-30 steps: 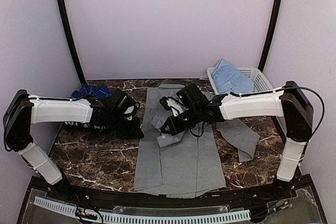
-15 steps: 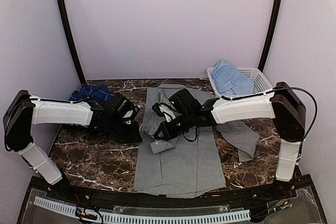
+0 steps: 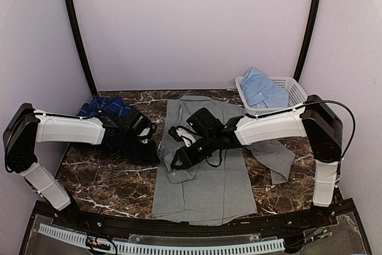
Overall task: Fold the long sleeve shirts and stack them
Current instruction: Fold the flattened shirt at the center of the board.
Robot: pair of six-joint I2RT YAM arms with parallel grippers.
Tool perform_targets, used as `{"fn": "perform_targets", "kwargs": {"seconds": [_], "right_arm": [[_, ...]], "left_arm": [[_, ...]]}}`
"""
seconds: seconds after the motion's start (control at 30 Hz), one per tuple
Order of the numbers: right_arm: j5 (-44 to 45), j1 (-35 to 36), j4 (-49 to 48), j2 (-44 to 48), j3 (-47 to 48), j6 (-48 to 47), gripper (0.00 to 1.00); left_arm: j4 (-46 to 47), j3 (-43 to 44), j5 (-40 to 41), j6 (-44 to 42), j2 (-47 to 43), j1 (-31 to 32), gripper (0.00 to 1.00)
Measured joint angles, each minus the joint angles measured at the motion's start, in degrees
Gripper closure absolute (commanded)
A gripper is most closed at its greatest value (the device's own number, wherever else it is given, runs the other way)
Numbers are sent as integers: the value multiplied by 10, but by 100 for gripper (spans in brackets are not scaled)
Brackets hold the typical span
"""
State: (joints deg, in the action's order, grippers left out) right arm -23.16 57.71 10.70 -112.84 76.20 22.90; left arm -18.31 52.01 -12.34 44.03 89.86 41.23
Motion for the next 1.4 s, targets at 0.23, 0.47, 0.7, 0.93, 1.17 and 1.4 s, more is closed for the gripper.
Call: {"fn": "perform_targets", "kwargs": {"seconds": [0.23,0.47,0.7,0.93,1.17,1.4], "right_arm": [[-5,0,23,8,0,-14,49],[12,0,31,47,-2,-15,56],[44,0,33,55,-15,-7,69],[66,3,26,36,-8,0,71],[79,29,36,-10,1,-14,70],[89,47,50,-13,1,-28,68]], "left_arm": [[-14,-16,22,0,-23,-2,89],[-17,-20,23,-2,-40,-3,79],[-1,-32,-2,-3,-62,-3,77],[10,-34,-14,-3,-76,-3,77],[7,-44,-9,-2,-94,-3,77],[7,-45,-7,-1,-96,-3,75]]}}
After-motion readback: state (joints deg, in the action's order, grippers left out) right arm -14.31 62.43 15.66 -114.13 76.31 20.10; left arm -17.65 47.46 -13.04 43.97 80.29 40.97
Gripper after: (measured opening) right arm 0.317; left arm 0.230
